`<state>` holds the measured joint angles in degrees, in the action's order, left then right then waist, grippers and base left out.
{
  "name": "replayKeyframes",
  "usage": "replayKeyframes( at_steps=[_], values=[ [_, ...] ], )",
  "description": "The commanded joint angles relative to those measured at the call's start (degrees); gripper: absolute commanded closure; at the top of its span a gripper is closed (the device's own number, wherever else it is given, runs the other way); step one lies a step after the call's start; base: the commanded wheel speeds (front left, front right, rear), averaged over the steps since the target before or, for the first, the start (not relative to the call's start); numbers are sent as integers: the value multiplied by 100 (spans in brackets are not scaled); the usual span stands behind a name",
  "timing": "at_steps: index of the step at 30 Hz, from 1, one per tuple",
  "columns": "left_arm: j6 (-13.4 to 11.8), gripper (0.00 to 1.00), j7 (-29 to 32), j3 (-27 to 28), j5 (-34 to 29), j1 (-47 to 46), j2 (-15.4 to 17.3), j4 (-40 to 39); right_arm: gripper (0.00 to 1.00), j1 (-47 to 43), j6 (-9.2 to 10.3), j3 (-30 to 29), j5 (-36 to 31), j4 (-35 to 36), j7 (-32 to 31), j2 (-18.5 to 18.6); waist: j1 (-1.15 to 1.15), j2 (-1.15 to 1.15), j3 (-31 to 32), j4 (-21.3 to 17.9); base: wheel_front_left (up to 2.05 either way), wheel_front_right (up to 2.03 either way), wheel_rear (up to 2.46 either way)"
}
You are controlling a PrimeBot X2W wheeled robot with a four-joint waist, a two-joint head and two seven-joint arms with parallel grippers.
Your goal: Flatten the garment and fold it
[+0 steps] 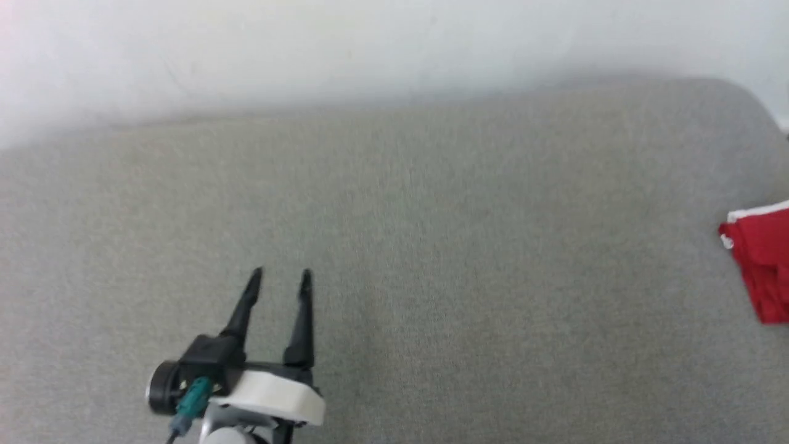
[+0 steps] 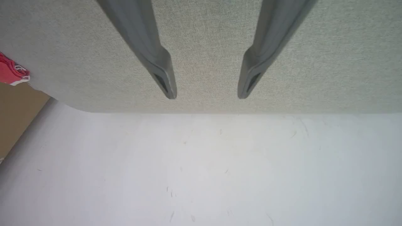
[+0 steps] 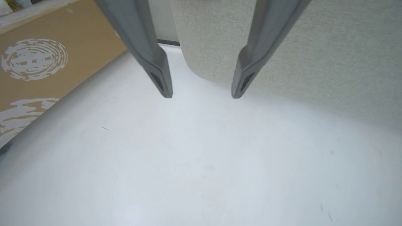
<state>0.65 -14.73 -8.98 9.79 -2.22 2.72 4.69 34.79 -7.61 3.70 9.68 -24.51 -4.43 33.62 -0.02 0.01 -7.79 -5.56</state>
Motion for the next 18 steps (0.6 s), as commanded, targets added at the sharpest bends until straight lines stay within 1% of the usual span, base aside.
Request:
replayKeyframes(
  at_steps=[1, 4, 6, 12, 14, 18],
  values=[
    [-82, 0, -27, 119, 39, 109, 16, -9, 0, -135, 12, -55, 31, 132, 153, -226, 2, -1, 651, 50, 0, 0, 0],
    [-147, 0, -27, 248, -6, 237, 16, -9, 0, -456, 12, -120, 13, 516, 443, -649, 2, -1, 824, 144, 0, 0, 0],
    [-121, 0, -27, 262, 107, 330, 16, 0, 0, -749, 12, -157, 50, 794, 616, -941, 2, -1, 915, 207, 0, 0, 0],
    [-164, 0, -27, 303, 175, 551, 16, -8, 0, -1850, 12, -545, -72, 1533, 1041, -1836, 2, -1, 1126, 419, 0, 0, 0],
    [-201, 0, -27, 299, 280, 607, 16, -20, 0, -2256, 12, -712, 7, 1728, 1133, -2155, 2, -1, 1164, 501, 0, 0, 0],
    [-225, 0, -27, 251, 336, 723, 16, 40, 0, -2986, 12, -811, -47, 1999, 1277, -2557, 2, -1, 1205, 618, 0, 0, 0]
  ],
)
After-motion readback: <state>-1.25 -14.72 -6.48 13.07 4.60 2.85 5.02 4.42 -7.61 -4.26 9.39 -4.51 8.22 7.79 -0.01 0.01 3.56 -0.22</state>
